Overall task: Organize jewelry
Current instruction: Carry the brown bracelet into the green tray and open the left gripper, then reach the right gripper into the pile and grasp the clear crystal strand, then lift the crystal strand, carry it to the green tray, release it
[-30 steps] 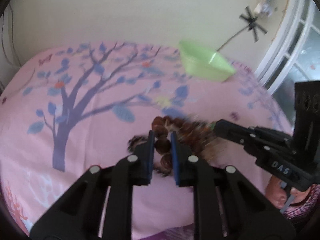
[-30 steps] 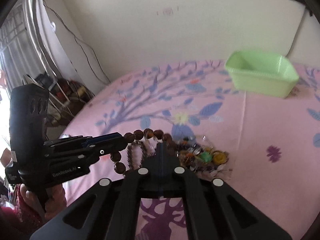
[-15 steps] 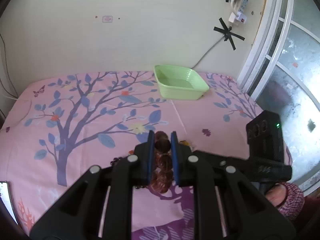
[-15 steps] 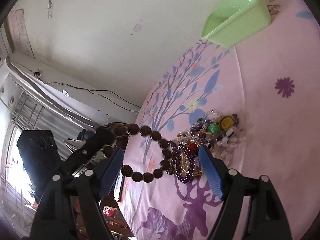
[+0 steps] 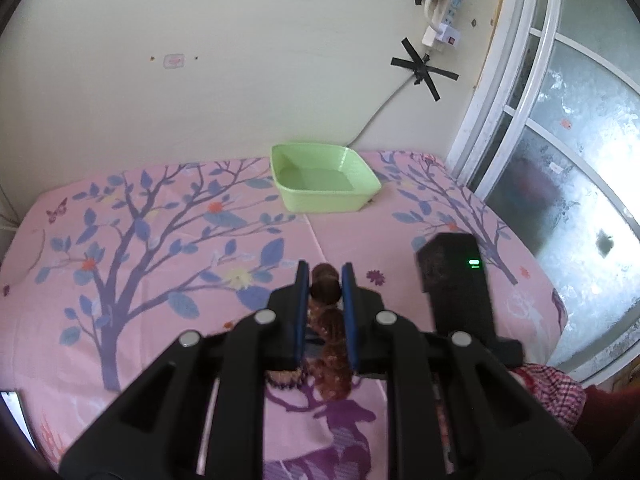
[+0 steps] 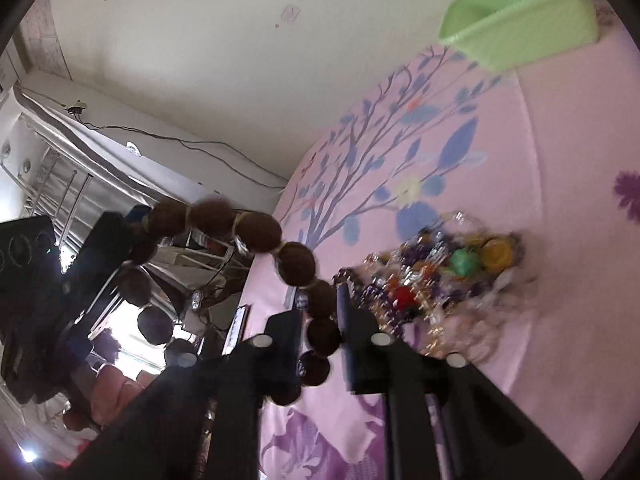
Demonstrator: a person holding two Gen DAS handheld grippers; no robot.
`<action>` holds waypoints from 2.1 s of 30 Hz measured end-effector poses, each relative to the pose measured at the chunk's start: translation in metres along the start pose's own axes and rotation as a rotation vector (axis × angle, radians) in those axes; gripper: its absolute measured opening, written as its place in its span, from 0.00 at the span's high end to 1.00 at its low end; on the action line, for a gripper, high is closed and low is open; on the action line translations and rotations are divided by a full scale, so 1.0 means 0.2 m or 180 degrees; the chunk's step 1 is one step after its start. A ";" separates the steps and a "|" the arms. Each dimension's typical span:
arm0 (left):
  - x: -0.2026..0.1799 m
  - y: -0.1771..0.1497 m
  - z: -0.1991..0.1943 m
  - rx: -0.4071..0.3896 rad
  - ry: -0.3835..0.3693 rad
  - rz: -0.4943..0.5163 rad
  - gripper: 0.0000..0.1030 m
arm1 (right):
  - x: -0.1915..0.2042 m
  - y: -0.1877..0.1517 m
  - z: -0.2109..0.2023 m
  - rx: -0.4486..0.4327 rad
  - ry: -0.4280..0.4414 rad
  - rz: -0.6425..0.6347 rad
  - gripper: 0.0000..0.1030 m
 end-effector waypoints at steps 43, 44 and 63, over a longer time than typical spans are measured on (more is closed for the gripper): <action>0.42 -0.38 0.49 0.0662 0.0177 -0.0485 0.85 | -0.19 0.18 -0.27 0.0482 -0.1121 -0.0859 1.00; 0.39 -0.39 0.49 0.0660 0.0148 -0.0473 0.85 | -0.16 0.16 -0.21 0.0551 -0.1098 -0.0903 1.00; 0.43 -0.63 0.25 0.0573 0.0024 -0.0658 0.84 | 0.00 0.04 0.42 0.1717 -0.1869 -0.2020 1.00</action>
Point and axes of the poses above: each gripper's, at about its wrist camera, not at the fingertips, and z roughly the way its jaws point, x to its left, y to its top, the point moved 3 cm from there along z, roughly the way its jaws point, and after that the axes turned 10 degrees about y, right-handed, at the moved point
